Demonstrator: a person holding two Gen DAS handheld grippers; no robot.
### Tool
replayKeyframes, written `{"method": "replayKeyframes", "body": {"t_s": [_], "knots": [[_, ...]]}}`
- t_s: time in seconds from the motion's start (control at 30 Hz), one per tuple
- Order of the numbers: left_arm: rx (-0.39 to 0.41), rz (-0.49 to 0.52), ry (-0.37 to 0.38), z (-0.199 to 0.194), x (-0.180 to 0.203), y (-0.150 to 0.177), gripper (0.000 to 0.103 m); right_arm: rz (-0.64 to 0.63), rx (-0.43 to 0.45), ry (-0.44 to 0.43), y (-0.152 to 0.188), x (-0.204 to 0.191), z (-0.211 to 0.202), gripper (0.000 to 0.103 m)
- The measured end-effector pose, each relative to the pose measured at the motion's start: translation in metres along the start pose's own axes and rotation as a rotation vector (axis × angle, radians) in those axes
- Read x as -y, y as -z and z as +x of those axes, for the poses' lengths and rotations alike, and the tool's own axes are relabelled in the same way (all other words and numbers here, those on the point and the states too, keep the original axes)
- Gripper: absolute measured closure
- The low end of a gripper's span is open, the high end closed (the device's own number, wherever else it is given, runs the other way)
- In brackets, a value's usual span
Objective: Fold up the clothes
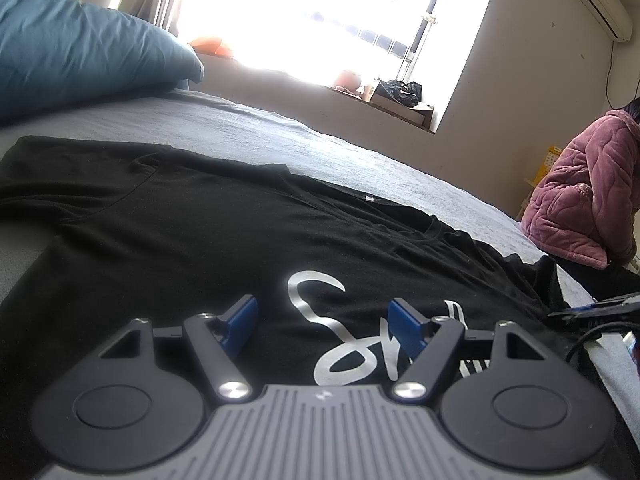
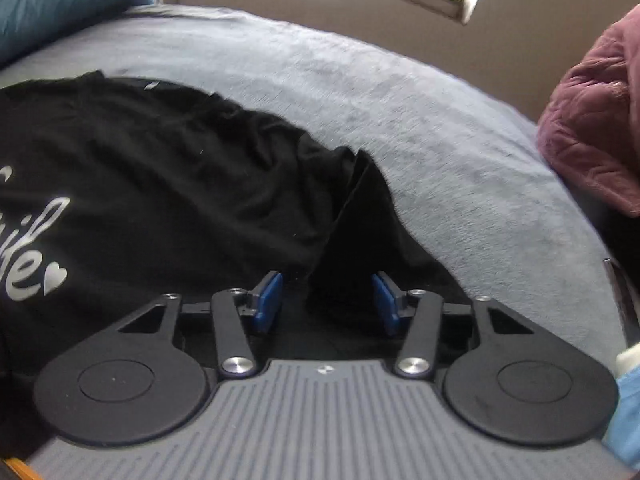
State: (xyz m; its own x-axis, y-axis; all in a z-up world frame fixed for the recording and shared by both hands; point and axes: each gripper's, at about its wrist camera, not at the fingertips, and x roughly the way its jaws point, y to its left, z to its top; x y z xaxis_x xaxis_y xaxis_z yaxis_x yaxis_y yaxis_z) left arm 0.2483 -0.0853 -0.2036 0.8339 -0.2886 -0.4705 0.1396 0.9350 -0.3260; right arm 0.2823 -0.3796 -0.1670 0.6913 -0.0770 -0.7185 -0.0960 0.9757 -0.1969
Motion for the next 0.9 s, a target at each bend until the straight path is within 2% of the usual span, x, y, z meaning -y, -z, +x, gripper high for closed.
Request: {"method": "replayKeyframes", "body": {"t_s": [0.03,0.07,0.17,0.27,0.33,0.37,0.4,0.43,0.5,0.7,0.83,0.9], "knots": [[0.000,-0.001,0.000,0.000,0.000,0.000,0.029,0.010,0.001,0.008,-0.004,0.006,0.004,0.098],[0.000,-0.001,0.001,0.000,0.000,0.000,0.029,0.046,0.025,0.013,-0.006,0.013,-0.001,0.100],[0.000,0.000,-0.001,0.000,0.000,0.000,0.029,0.193,0.103,0.031,-0.020,0.041,-0.008,0.100],[0.000,0.001,-0.001,0.000,0.000,0.000,0.029,0.390,0.170,0.101,-0.032,0.088,-0.005,0.099],[-0.001,0.002,-0.002,0.000,0.001,0.000,0.029,0.570,0.162,0.157,-0.033,0.127,0.008,0.097],[-0.001,0.002,-0.002,0.000,0.001,0.000,0.029,0.671,0.150,0.185,-0.029,0.145,0.015,0.092],[-0.002,0.002,-0.002,0.001,0.001,0.000,0.029,0.783,0.139,0.176,-0.020,0.162,0.020,0.080],[-0.002,0.002,-0.002,0.001,0.001,-0.001,0.029,0.897,0.128,0.159,-0.010,0.179,0.026,0.076],[-0.003,0.002,-0.002,0.001,0.001,-0.001,0.029,1.070,0.143,0.142,0.015,0.197,0.024,0.074],[-0.002,0.001,0.001,0.001,0.001,-0.001,0.029,1.247,0.052,-0.041,0.077,0.197,0.003,0.073],[-0.003,0.001,0.001,0.001,0.001,-0.001,0.029,1.248,-0.020,-0.124,0.093,0.179,-0.008,0.073],[-0.003,0.001,0.001,0.001,0.001,-0.001,0.029,1.223,-0.034,-0.131,0.089,0.171,-0.008,0.073]]}}
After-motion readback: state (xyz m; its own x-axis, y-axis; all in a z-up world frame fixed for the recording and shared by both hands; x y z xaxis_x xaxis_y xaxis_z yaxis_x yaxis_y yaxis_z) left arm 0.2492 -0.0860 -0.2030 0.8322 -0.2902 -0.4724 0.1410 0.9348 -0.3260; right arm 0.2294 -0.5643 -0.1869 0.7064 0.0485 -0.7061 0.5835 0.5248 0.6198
